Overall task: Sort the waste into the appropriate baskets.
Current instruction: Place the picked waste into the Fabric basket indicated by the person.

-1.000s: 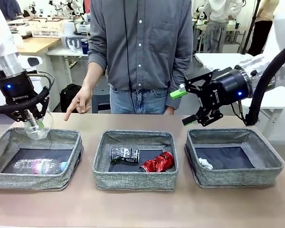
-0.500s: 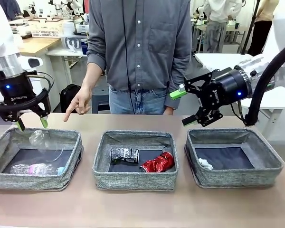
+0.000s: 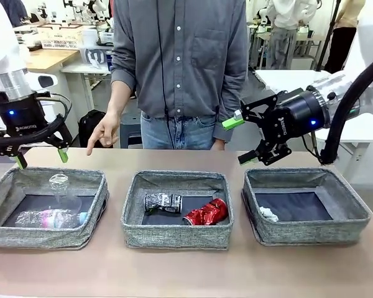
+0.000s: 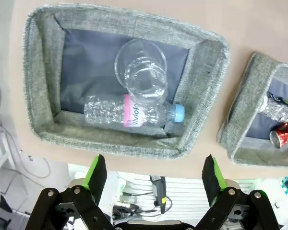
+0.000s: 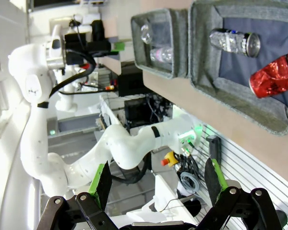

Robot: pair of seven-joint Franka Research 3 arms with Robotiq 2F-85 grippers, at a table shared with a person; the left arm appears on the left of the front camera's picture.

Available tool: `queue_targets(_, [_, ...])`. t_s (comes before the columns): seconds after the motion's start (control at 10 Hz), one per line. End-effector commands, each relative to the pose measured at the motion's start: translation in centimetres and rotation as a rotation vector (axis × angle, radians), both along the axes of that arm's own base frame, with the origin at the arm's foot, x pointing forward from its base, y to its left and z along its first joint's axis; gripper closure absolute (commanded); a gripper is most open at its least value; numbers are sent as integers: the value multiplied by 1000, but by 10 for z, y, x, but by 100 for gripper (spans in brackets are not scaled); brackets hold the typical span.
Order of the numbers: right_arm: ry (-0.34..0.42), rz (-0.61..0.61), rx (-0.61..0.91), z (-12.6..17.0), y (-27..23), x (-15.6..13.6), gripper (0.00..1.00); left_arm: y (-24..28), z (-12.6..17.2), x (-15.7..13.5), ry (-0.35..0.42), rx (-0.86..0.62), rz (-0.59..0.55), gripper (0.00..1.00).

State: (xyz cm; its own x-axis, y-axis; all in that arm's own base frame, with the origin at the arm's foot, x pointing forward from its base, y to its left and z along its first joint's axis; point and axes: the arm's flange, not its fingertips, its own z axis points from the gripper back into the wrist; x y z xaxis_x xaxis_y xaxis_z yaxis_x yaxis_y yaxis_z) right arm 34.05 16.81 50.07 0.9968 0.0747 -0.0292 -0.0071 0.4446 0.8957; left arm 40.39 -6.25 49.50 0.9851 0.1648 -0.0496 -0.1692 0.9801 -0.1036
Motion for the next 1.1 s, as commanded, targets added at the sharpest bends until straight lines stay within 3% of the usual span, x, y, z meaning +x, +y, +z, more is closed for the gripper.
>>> queue_targets(0.0, [-16, 11, 6, -1, 0, 2, 0, -12, 21, -7, 21, -130, -58, 0])
queue_targets(0.1, [-16, 11, 6, -1, 0, 2, 0, -16, 36, -11, 91, -346, -169, 0])
queue_targets(0.2, [-16, 11, 6, -1, 0, 2, 0, -4, 46, -8, 156, -655, -265, 0])
queue_targets(0.3, [-16, 11, 6, -1, 0, 2, 0, 14, 51, -8, 172, -999, -375, 0])
queue_targets(0.4, [-16, 11, 6, -1, 0, 2, 0, 23, 48, -10, 86, -1190, -376, 0])
queue_targets(0.6, [-16, 11, 6, -1, 0, 2, 0, 16, 23, -13, 4, -1340, -416, 0])
queue_targets(0.8, [-16, 11, 6, -1, 0, 2, 0, 4, 1, -3, 50, -1494, -416, 0])
queue_targets(0.9, [-16, 11, 6, -1, 0, 2, 0, -6, -6, 2, 116, -1421, -356, 0])
queue_targets(1.0, [-16, 11, 6, -1, 0, 2, 0, 10, 15, -13, -54, -1296, -391, 0])
